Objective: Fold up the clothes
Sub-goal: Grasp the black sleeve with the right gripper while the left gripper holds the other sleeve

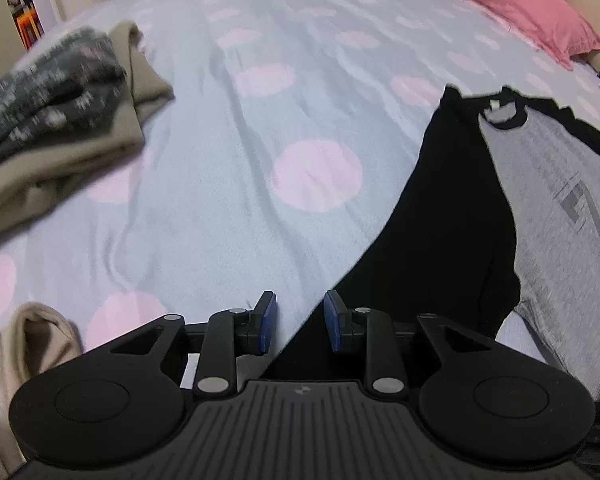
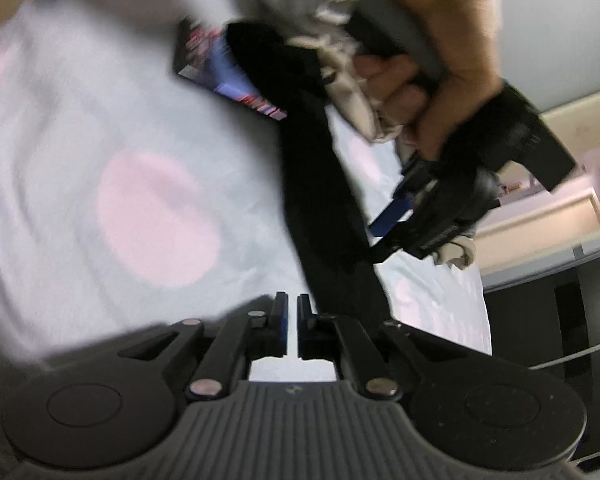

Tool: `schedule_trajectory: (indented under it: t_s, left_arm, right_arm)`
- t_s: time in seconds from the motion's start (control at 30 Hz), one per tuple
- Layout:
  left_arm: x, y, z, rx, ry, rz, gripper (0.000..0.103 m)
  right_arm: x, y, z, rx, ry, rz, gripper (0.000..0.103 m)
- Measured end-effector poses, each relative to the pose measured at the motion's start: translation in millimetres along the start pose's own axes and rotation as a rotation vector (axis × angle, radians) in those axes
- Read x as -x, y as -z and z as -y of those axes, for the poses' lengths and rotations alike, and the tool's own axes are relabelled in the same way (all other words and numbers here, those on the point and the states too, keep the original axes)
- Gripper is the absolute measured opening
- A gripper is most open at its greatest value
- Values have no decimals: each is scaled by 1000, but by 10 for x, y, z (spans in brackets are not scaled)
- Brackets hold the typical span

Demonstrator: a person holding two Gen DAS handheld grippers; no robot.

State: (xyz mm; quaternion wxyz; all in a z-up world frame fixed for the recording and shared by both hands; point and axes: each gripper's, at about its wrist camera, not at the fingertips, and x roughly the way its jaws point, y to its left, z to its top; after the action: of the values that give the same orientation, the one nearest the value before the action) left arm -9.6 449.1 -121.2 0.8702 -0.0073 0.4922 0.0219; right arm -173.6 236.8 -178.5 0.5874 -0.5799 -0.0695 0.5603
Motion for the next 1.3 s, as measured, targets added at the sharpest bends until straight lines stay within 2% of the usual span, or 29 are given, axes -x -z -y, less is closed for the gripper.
schedule_trajectory:
  t_s: [0.03,0.07,0.1,0.13,0.33,0.4,0.43,0.5,0.63,0.7,0.8,0.9,1.0,1.1,1.23,1.3]
  left_arm:
    - [31,-3,6,-3,-5,16,25]
    - [64,-10,13,-4,-8,34,25]
    - [101,-25,23,-2,-5,55,25]
    - [138,-44,55,-6,5,74,25]
    - [297,-133,496,-94,76,174,25]
    - [256,-189,672,-129,77,186,28]
    - [216,-232,734,-141,77,182,33]
    - [123,-353,848,-145,75,177,40]
    - [-27,-571,936,-79,88,178,40]
    - [-72,-635,970,-54,95,189,40]
    - [-175,-700,1076,-64,81,193,40]
    - [-261,-782,1267,-99,80,191,40]
    - [-301,-945,1678,-142,152,206,40]
    - [-398,-1128,2193,-187,231,215,40]
    - [-649,-1370,2946,-246,304,207,41]
    - [-853,-1463,3227,-262,275,189,41]
  right_arm:
    - [73,16,7,0,10,-3,5]
    - [84,44,28,-4,14,-21,11]
    - [69,91,64,-19,14,-48,23]
    - [70,144,103,-49,10,-66,27]
    - [314,581,379,-241,-25,-137,31]
    - [451,857,503,-283,-26,-174,36]
    - [490,1008,576,-318,-33,-197,38]
    - [606,1403,829,-440,-64,-216,43]
    - [883,2357,1323,-646,-104,-181,43]
    - [1072,2891,1485,-745,-75,-193,43]
    - [1362,3644,1587,-919,0,-242,44]
    - [1625,4223,1522,-1047,25,-277,44]
    - [1906,4677,1344,-1125,53,-301,43]
    - [2139,4929,1202,-1204,65,-283,40]
    - [2043,4582,971,-1010,115,-257,33]
    - [1881,4329,837,-886,153,-274,29]
